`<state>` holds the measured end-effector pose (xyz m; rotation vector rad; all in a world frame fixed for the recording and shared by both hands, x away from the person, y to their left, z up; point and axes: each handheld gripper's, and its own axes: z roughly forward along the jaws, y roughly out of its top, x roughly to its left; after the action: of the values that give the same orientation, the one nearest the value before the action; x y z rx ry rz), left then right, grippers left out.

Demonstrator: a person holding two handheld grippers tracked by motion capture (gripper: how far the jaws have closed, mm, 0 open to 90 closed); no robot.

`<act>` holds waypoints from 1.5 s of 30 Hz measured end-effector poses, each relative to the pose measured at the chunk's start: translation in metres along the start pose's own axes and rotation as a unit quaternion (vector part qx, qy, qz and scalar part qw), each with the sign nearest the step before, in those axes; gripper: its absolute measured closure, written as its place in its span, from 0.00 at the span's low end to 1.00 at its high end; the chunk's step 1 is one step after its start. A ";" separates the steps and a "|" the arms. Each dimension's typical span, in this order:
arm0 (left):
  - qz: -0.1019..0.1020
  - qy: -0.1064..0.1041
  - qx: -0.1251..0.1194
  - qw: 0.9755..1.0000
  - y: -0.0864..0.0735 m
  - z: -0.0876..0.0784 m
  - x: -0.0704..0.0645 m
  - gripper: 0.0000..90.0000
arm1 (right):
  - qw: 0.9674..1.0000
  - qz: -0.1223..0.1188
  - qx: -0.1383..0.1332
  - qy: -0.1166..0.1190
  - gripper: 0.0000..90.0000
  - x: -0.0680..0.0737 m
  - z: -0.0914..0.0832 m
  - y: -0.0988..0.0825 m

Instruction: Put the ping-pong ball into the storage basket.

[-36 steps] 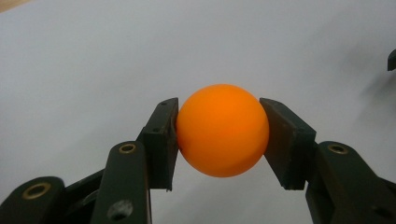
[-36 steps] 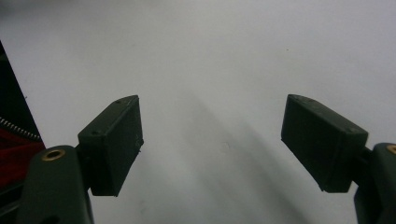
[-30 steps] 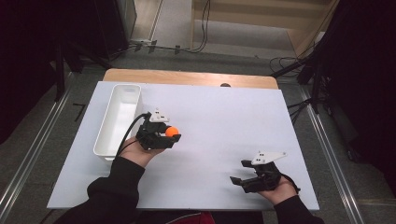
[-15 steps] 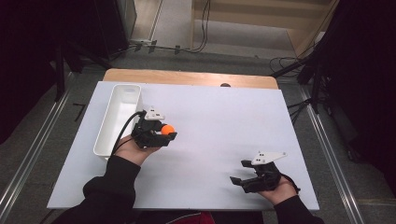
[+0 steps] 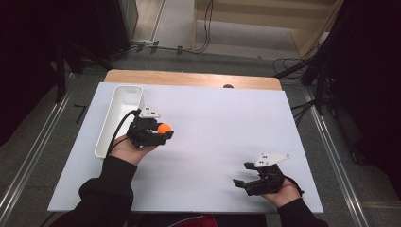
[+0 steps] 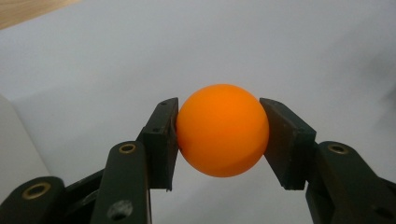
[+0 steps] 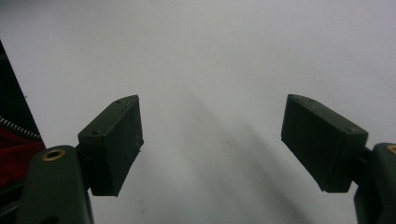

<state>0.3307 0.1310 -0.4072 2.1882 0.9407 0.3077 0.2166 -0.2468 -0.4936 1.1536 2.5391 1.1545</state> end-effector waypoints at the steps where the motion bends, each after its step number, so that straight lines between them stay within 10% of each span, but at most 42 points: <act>1: -0.001 0.002 -0.001 1.000 0.000 0.000 0.001 0.56 | 1.000 0.001 0.001 0.000 0.21 0.000 0.000 0.000; 45: -0.039 0.031 -0.001 0.999 -0.005 -0.019 0.035 0.56 | 1.000 0.001 -0.002 -0.001 0.21 0.000 0.000 0.000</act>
<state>0.3438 0.1679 -0.3996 2.1452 1.0568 0.3396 0.2167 -0.2471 -0.4937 1.1564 2.5335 1.1562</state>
